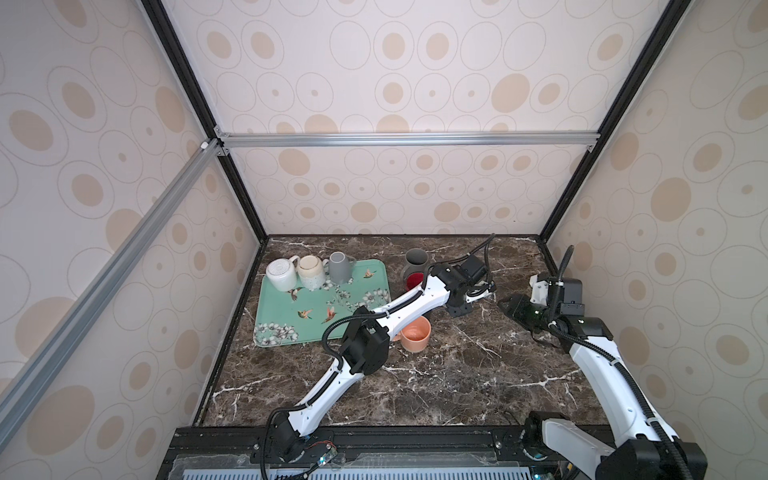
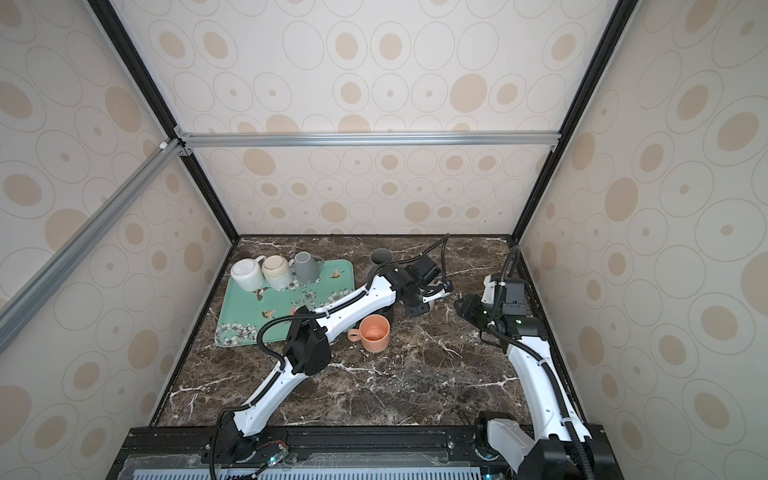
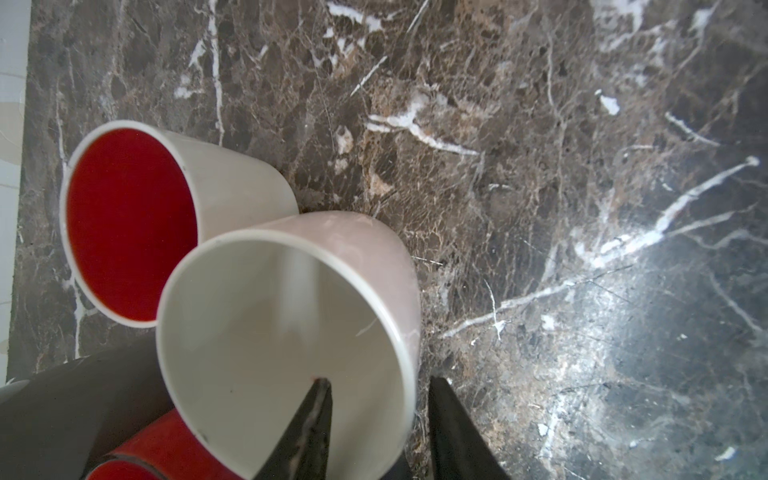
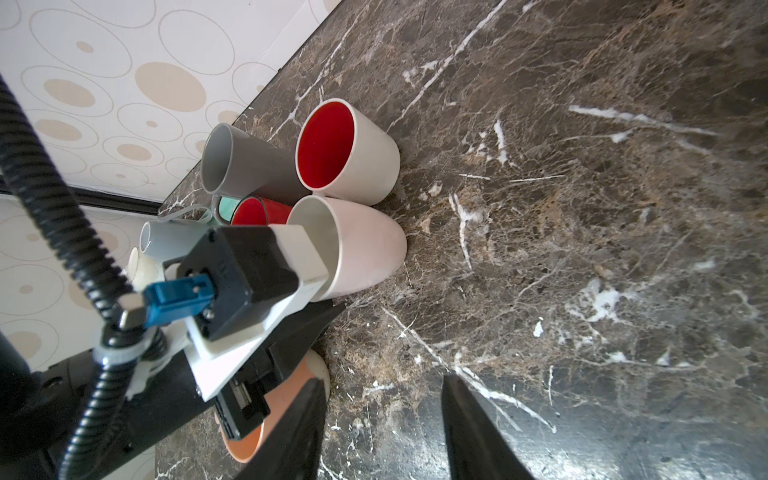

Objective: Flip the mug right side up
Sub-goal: 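Lower the pink mug upright onto the table beside the white mug with the left gripper, then open the left gripper off the pink mug while the right gripper moves toward the tray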

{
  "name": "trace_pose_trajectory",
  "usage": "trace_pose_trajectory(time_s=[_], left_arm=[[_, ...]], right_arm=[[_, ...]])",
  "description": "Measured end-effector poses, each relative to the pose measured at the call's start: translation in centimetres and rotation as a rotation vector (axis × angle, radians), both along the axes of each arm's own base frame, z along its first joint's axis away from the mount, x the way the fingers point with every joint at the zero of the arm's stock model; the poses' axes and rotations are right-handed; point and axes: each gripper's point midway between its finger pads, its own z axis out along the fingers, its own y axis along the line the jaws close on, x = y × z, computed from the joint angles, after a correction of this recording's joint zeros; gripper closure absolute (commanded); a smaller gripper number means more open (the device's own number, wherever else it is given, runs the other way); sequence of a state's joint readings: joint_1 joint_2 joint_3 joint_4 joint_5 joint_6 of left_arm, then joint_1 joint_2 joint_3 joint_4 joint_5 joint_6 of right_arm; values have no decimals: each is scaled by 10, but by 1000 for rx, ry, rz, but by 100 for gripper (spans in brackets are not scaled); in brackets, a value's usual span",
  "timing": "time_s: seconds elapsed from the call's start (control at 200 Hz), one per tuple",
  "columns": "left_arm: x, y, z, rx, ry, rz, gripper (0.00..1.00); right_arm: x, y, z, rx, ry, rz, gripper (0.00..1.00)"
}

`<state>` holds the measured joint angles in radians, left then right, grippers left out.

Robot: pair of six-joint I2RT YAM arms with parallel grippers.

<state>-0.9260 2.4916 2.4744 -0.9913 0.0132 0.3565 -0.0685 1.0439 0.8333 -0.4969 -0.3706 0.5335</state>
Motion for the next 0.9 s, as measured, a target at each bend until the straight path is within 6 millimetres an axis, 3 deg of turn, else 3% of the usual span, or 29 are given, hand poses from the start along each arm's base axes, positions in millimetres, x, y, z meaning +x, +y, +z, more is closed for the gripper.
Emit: trace_pose_trajectory(time_s=[0.29,0.5,0.665,0.9], left_arm=[[-4,-9,23,-79,10,5,57],[-9,-15,56,-167,10,7,55],[-14,-11,111,-259,-39,3,53],[-16,15,206,-415,-153,26,51]], right_arm=[[-4,1,5,5,-12,5,52],[-7,4,12,16,-32,10,55],[-10,9,16,9,-46,26,56],[-12,47,20,-54,-43,135,56]])
